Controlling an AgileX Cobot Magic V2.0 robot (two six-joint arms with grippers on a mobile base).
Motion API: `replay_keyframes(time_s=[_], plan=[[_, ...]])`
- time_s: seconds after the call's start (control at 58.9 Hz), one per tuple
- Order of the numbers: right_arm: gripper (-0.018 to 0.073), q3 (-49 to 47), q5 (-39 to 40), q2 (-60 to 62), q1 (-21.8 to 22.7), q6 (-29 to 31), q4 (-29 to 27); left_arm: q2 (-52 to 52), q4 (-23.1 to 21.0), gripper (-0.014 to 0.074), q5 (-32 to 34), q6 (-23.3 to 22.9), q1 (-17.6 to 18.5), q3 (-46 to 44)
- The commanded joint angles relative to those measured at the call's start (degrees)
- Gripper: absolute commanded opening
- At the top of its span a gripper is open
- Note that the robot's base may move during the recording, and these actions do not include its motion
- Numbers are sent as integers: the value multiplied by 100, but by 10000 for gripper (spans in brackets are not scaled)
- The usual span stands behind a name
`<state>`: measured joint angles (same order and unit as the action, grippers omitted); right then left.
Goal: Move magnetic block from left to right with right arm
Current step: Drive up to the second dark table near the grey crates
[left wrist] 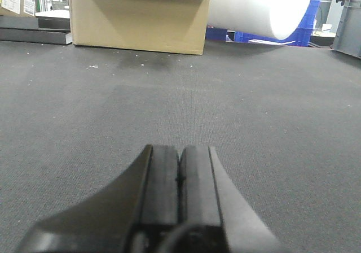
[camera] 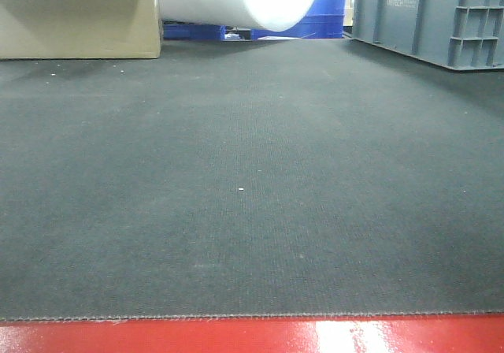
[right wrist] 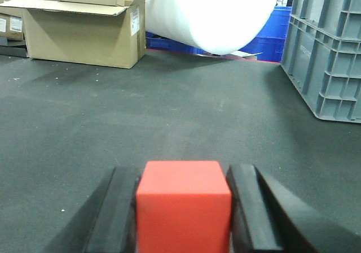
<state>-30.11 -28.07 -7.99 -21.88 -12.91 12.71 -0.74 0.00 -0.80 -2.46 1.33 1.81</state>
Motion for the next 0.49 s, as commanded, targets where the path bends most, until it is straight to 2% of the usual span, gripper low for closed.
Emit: replay_keyframes(time_s=[0.0, 0.476], plan=[[193, -151, 519, -103, 40, 30, 105, -43, 0, -116, 515, -25, 5, 49], [193, -151, 540, -103, 40, 30, 99, -43, 0, -116, 515, -25, 5, 49]])
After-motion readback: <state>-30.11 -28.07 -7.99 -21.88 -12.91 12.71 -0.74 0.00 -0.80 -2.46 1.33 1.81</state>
